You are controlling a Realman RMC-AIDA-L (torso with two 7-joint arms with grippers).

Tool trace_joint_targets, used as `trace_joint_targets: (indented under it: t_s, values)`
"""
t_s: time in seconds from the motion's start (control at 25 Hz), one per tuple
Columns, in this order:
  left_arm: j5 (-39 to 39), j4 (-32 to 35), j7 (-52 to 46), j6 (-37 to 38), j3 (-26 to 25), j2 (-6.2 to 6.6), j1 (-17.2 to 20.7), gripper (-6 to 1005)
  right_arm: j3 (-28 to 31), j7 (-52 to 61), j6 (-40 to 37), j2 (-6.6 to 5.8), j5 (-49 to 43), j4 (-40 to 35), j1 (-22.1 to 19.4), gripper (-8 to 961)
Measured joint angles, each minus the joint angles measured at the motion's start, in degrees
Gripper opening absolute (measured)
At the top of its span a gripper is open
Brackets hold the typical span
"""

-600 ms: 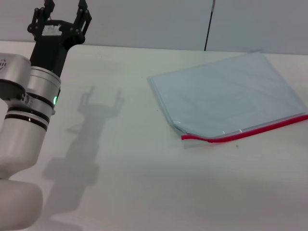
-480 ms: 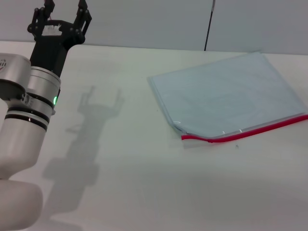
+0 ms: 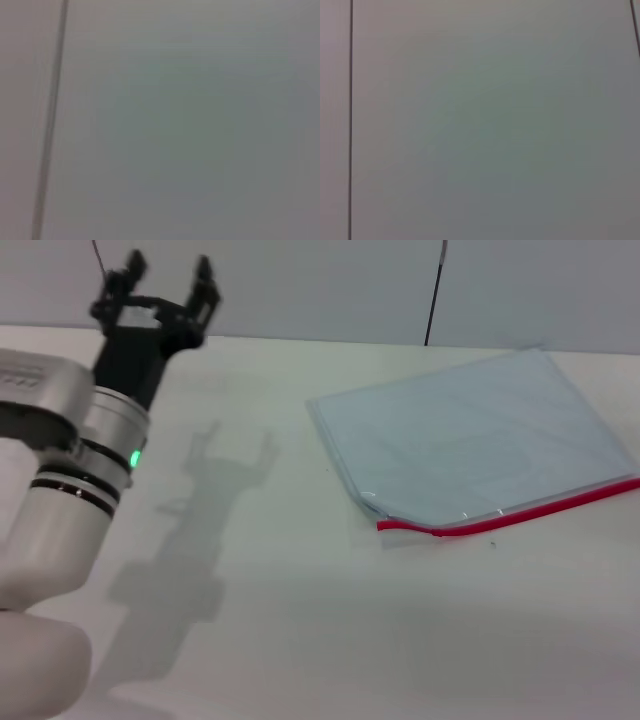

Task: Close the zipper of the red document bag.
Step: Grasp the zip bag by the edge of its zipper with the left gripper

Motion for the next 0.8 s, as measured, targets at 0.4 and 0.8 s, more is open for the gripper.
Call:
trace_joint_targets:
  t_s: [0.4, 0.8]
  values:
    - [8.38, 20.51, 0.10, 31.08, 2.75, 11.36, -2.47, 770, 0.10, -0.12, -0.06, -0.13, 0.00, 0.00, -0.20, 724]
    - [18.73, 37.35, 6.34, 68.48, -6.12, 14.16, -1.32, 767, 0.18, -0.04, -0.09, -0.08, -0.01, -0.31, -0.20, 725]
